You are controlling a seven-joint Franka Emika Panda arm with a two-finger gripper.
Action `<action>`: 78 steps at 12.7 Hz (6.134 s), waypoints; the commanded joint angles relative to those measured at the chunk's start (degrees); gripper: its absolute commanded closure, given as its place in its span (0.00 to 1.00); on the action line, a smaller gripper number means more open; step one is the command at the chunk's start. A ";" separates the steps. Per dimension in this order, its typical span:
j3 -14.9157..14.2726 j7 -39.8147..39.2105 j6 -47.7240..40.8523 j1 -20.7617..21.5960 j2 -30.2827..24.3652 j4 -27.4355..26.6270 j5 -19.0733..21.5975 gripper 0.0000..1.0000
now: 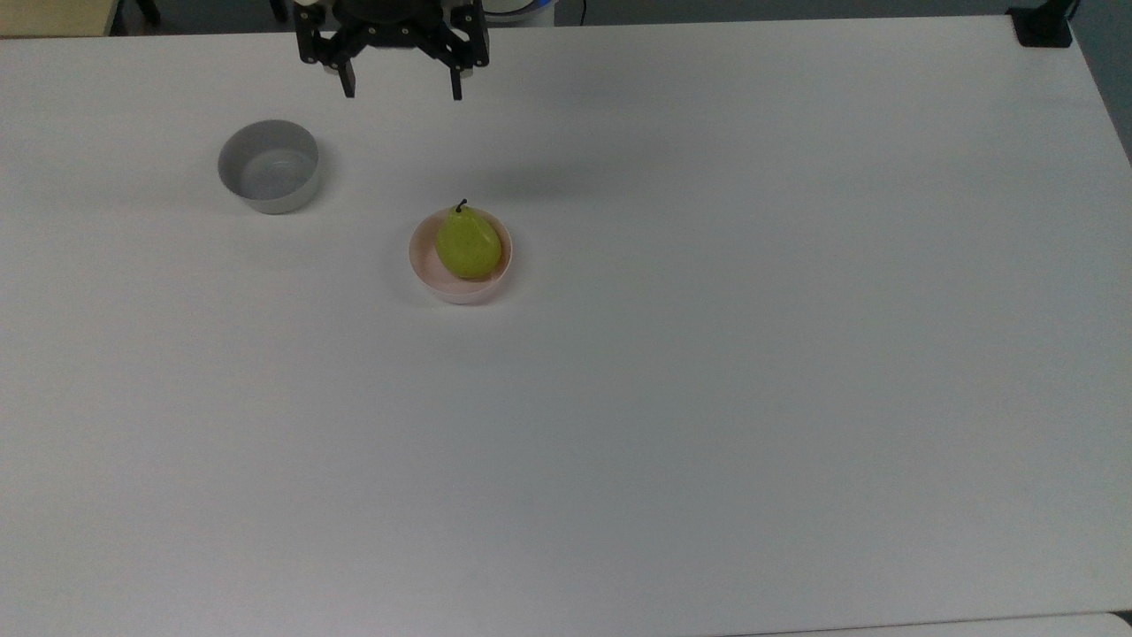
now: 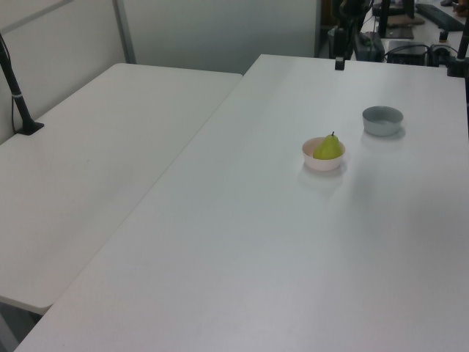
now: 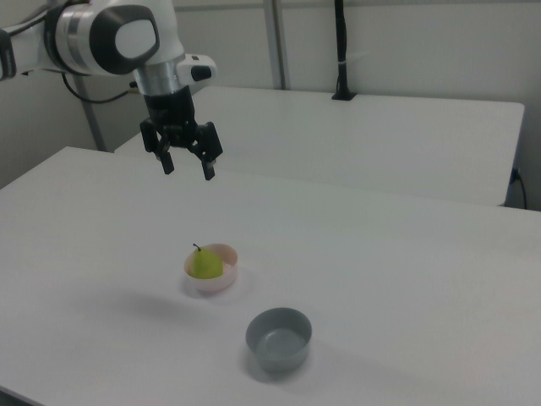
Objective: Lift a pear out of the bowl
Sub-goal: 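Move the open gripper over the pear in the pink bowl, then lower the gripper around the pear and close it, then lift the grasped pear up out of the pink bowl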
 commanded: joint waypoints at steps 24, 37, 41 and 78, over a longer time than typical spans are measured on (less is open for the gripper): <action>4.45 -5.47 22.39 0.60 9.73 -15.77 -4.64 0.22; 4.45 -5.47 24.06 0.33 11.75 -15.86 -5.87 0.30; 4.45 -5.47 24.06 0.33 12.19 -15.86 -6.48 0.30; 3.66 -10.57 12.02 -9.51 8.06 -2.41 -2.97 0.72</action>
